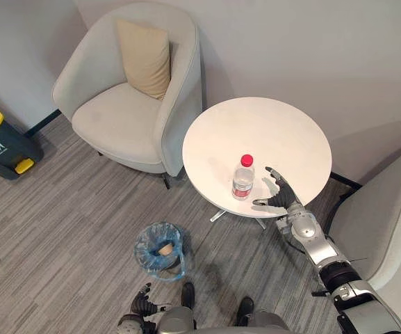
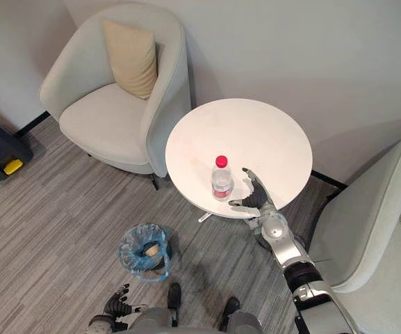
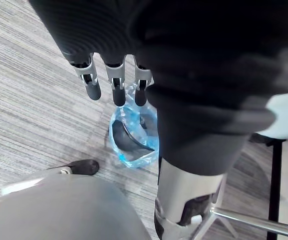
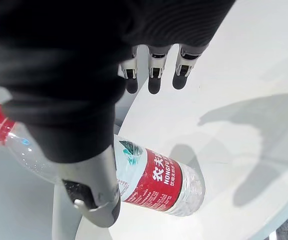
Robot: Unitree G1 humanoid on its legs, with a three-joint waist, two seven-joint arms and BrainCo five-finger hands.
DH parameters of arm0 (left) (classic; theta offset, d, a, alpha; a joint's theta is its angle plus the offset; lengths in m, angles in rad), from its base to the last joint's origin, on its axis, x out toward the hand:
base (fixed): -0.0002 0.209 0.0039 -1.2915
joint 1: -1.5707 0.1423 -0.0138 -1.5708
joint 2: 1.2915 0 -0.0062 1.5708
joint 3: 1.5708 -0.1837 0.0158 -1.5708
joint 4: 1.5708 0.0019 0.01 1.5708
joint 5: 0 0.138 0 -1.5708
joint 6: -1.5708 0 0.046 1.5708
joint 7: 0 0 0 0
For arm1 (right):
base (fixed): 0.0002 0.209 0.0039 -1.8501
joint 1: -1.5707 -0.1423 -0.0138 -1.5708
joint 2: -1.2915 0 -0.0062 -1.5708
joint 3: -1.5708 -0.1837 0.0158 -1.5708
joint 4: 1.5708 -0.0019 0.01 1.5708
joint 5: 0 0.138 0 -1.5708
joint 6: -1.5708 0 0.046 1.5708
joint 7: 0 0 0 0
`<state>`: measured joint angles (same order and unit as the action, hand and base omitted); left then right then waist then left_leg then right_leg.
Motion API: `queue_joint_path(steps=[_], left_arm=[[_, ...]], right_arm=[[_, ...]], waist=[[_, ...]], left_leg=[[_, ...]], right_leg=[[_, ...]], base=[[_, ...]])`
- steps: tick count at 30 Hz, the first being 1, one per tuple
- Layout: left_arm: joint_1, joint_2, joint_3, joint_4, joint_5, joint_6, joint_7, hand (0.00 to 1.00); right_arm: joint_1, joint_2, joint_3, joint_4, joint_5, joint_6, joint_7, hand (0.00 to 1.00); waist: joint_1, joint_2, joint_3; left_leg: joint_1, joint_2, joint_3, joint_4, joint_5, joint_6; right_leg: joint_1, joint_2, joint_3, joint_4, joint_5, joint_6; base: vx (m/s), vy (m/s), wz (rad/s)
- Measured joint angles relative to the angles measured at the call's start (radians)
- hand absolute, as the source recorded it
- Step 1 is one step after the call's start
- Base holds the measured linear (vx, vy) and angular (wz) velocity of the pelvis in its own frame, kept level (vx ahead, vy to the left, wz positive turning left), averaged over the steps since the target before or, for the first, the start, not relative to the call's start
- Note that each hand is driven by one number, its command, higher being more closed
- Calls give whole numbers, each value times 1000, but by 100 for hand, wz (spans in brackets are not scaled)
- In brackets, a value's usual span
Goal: Gather rubbish on tea table into small bin, then transfer packed bag to large trash can.
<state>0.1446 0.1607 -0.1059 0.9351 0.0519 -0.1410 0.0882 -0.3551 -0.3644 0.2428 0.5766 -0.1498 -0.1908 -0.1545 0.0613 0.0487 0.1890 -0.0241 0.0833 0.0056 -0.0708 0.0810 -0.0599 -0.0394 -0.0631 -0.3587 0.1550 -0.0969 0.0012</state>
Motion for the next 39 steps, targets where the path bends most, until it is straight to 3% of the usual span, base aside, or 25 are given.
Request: queue_joint_path(steps=[10,25,30,37,38,39], left_arm=[[-9,-1,-13,-9,-1,-23,2,0],[-22,-9,-20,-42,-23,-42,5,0],[-40,-10,-22,-41,-23,-41,5,0],[-52,-11,-22,-43,-29,-43,6,0],[-53,-11,-22,-43,-36,-42,7,0],[-54,-11,-22,-43,-40,-42,7,0]], right_arm=[[-79,5,3,38,2,0,-24,0],[-203,4,-45,50,123,0,-85,0],[-212,3,-49,56,146,0,-87,0],[-282,5,-45,79,157,1,-88,0],[-284,5,-44,79,157,1,-87,100],[-284,5,-43,79,157,1,-87,100]], waist=[[11,13,38],[14,49,121],[33,53,128],[36,58,159],[37,59,161],[37,59,163]], left_leg=[[-18,-8,-30,2,9,1],[-78,-16,-34,21,25,2],[-105,-16,-37,34,25,2],[-120,-17,-45,42,27,1],[-121,-17,-46,42,27,1],[-122,-17,-47,42,27,1]], right_leg=[[-1,-8,-25,1,0,0],[-74,-26,-22,55,-2,2],[-97,-28,-24,62,-2,2],[-108,-30,-28,69,-2,2],[-109,-30,-28,69,-2,2],[-110,-30,-29,69,-2,2]], base=[[5,-7,10],[-13,0,0],[0,0,0],[-9,-3,1],[-28,-12,4],[0,0,0]])
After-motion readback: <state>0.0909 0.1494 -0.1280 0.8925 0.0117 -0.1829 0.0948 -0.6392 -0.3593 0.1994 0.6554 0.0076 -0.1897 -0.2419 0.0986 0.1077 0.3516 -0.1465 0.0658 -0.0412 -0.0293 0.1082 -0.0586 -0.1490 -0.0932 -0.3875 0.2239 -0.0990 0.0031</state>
